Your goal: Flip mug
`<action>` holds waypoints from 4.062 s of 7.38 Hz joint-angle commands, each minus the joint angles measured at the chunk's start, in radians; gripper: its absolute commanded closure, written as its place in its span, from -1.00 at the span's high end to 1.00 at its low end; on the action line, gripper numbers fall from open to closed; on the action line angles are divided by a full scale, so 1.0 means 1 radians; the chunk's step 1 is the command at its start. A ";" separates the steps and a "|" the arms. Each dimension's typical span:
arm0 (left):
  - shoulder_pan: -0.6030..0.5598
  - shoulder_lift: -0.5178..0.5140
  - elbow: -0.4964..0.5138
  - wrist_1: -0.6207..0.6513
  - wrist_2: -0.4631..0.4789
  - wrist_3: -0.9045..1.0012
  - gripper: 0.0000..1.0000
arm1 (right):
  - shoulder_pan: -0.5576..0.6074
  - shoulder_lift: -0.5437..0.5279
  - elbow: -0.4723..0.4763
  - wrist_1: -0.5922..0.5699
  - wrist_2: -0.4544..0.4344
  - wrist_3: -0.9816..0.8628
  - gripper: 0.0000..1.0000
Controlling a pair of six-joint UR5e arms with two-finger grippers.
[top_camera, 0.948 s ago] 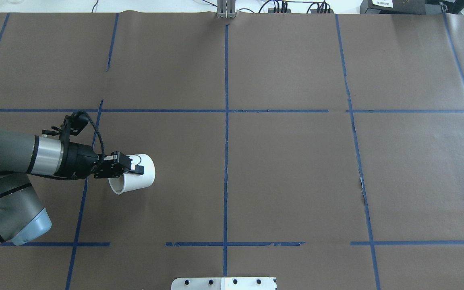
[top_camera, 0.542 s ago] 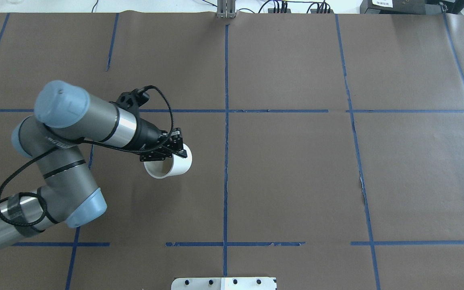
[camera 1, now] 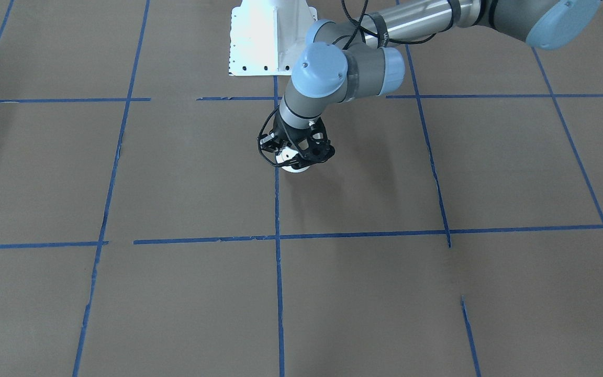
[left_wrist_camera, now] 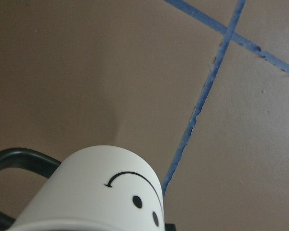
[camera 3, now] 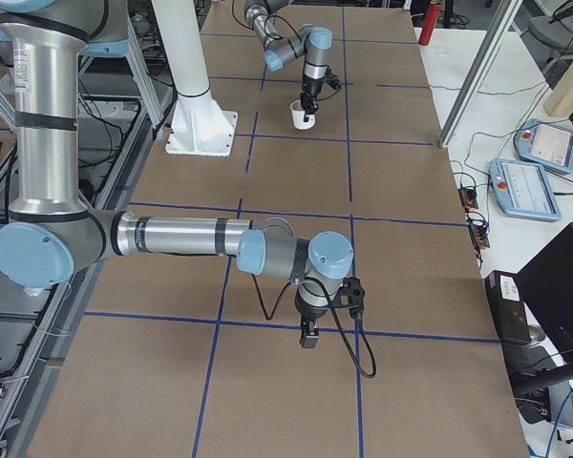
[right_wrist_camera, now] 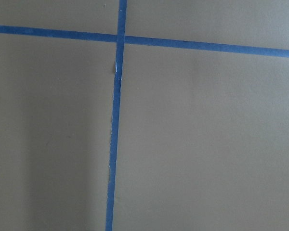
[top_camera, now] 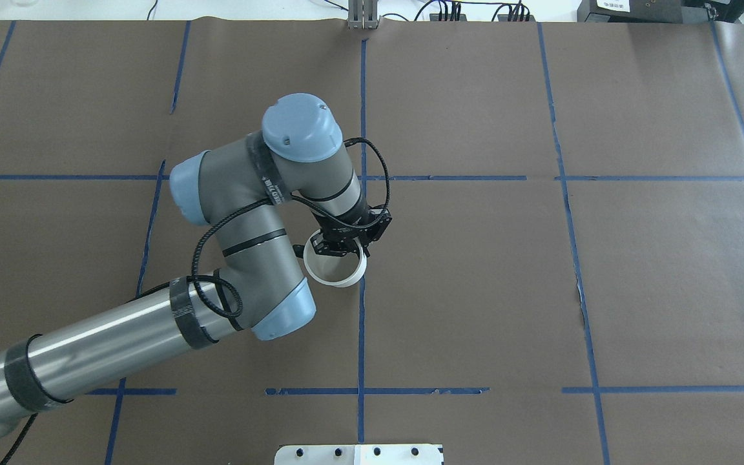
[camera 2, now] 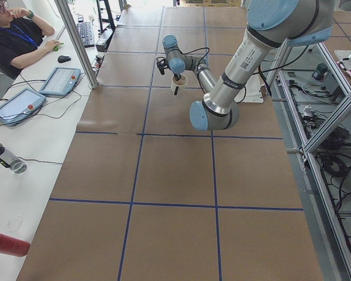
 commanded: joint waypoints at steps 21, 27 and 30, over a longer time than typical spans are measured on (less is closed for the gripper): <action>-0.703 0.820 -0.467 0.150 -0.077 1.483 1.00 | 0.000 0.000 0.000 0.000 0.000 0.000 1.00; -1.087 0.924 -0.282 0.164 -0.134 1.907 1.00 | 0.000 0.000 0.000 0.000 0.000 0.000 1.00; -1.086 0.916 -0.239 0.154 -0.233 1.862 1.00 | 0.000 0.000 0.000 0.000 0.000 0.000 1.00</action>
